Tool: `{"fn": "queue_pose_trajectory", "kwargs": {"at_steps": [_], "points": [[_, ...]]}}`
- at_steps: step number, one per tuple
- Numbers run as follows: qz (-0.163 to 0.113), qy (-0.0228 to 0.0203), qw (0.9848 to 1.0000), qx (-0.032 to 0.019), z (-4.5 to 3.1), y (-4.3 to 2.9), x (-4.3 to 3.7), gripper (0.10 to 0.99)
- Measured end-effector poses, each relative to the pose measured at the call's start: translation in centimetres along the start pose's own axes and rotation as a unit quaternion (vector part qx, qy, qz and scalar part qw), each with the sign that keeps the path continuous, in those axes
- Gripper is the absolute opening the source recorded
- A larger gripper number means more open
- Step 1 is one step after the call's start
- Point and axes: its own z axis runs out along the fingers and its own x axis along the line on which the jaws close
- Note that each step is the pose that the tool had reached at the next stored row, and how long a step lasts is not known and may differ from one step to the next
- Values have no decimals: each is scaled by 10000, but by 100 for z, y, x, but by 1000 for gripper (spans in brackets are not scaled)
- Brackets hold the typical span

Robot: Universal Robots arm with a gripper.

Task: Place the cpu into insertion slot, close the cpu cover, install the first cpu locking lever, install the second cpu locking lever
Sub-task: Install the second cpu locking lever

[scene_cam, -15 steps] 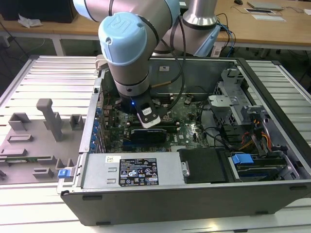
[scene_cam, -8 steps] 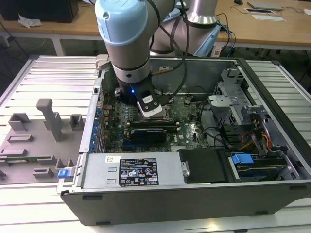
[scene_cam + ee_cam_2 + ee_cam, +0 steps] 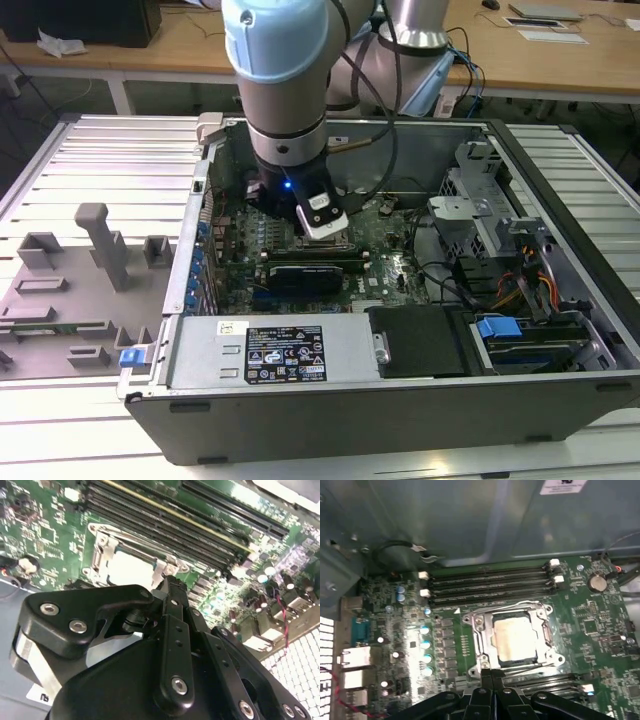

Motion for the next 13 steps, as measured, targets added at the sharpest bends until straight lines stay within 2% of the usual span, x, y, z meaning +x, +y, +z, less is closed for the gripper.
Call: {"fn": "queue_pose_trajectory", "kwargs": {"at_steps": [2, 5, 9, 10, 13], "points": [[3, 5, 10000, 60, 5, 8, -49, 106], [-4, 4, 9998, 204, 27, 66, -137, 106], [-12, -3, 9996, 299, 59, 174, -185, 106], [-16, -7, 9994, 337, 76, 230, -213, 106], [-17, -8, 9994, 356, 95, 289, -249, 106]]}}
